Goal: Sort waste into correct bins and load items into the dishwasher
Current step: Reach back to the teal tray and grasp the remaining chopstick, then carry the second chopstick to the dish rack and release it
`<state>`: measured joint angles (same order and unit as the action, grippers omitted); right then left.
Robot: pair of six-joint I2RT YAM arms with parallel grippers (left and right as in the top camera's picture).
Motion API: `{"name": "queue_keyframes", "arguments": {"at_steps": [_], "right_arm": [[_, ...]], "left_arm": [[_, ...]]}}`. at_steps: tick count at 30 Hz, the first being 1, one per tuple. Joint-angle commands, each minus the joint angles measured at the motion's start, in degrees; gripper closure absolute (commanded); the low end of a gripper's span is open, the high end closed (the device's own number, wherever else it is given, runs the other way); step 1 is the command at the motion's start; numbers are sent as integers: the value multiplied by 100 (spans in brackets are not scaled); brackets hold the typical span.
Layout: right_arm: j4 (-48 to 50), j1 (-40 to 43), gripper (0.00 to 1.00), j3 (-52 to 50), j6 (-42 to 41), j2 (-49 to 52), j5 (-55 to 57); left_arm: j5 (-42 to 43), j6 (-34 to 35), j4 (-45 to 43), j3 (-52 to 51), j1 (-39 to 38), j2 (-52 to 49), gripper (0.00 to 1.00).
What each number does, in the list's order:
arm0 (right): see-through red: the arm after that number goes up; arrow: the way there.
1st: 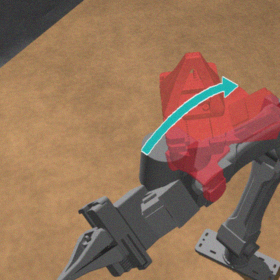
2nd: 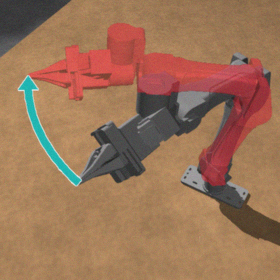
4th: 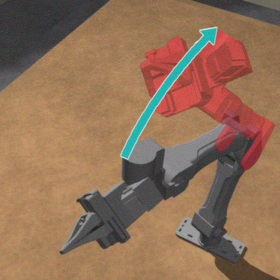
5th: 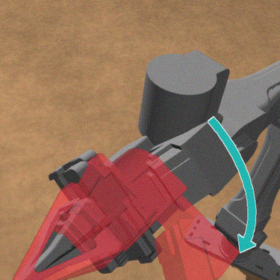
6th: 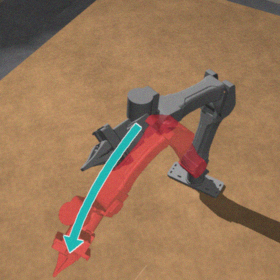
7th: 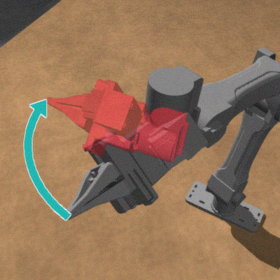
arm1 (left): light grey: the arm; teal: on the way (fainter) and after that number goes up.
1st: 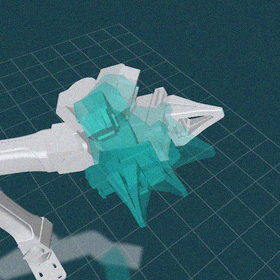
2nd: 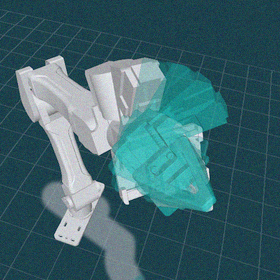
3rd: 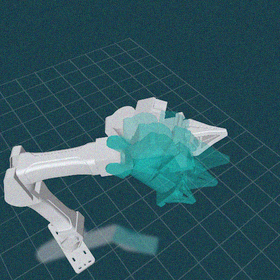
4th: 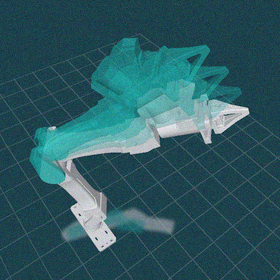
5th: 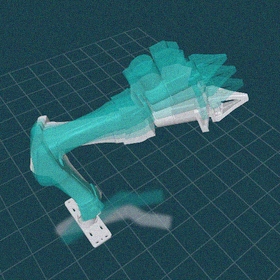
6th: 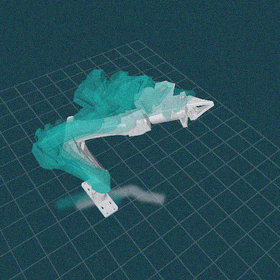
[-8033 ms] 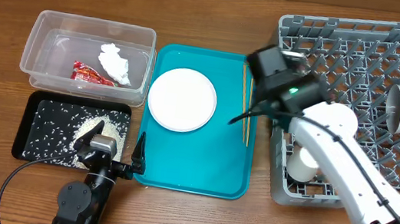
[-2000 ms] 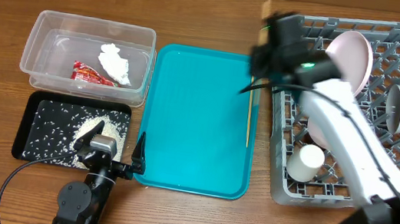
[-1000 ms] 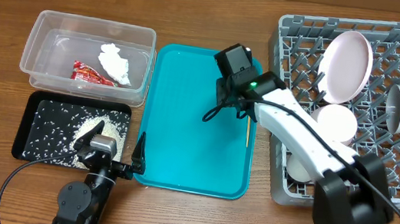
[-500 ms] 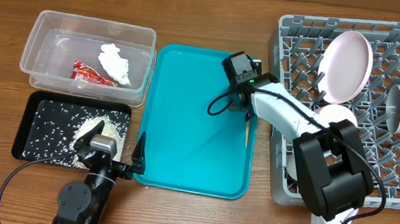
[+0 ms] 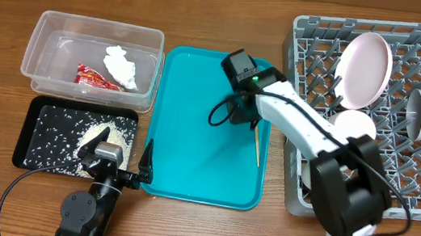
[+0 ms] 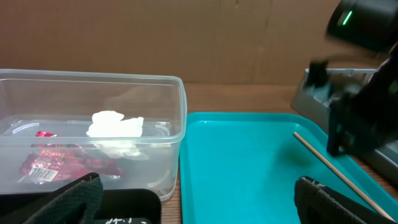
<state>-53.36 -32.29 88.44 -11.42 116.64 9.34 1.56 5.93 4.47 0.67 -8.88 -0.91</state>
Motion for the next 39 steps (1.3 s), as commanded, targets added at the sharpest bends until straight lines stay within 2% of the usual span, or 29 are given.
{"name": "queue_keyframes", "arguments": {"at_steps": [1, 5, 9, 14, 18, 20, 21, 23, 28, 33, 39], "right_arm": [[31, 243, 96, 422, 35, -1143, -173], [11, 544, 96, 422, 109, -1491, -328], [-170, 566, 76, 188, 426, -1325, -739], [201, 356, 56, -468, 442, -960, -487], [782, 343, 48, -920, 439, -610, -492], [949, 393, 47, -1027, 442, -424, -494], [1001, 415, 47, -1060, 439, -339, -494], [1049, 461, 56, -1093, 442, 28, -498], [990, 431, 96, -1082, 470, 186, -511], [634, 398, 96, -774, 151, -116, -525], [293, 592, 96, -44, 109, -1207, -470]], "left_arm": [[83, -61, -22, -39, 39, 59, 0], [83, -61, -22, -39, 39, 59, 0], [83, -61, -22, -39, 39, 59, 0], [83, -61, -22, -39, 39, 59, 0], [83, -61, -22, -39, 39, 59, 0], [83, -61, -22, -39, 39, 59, 0], [83, -61, -22, -39, 39, 59, 0], [83, -61, -22, -39, 39, 59, 0], [83, -61, -22, -39, 39, 59, 0], [83, -61, -22, -39, 39, 59, 0], [83, -61, -22, -39, 39, 59, 0]]}}
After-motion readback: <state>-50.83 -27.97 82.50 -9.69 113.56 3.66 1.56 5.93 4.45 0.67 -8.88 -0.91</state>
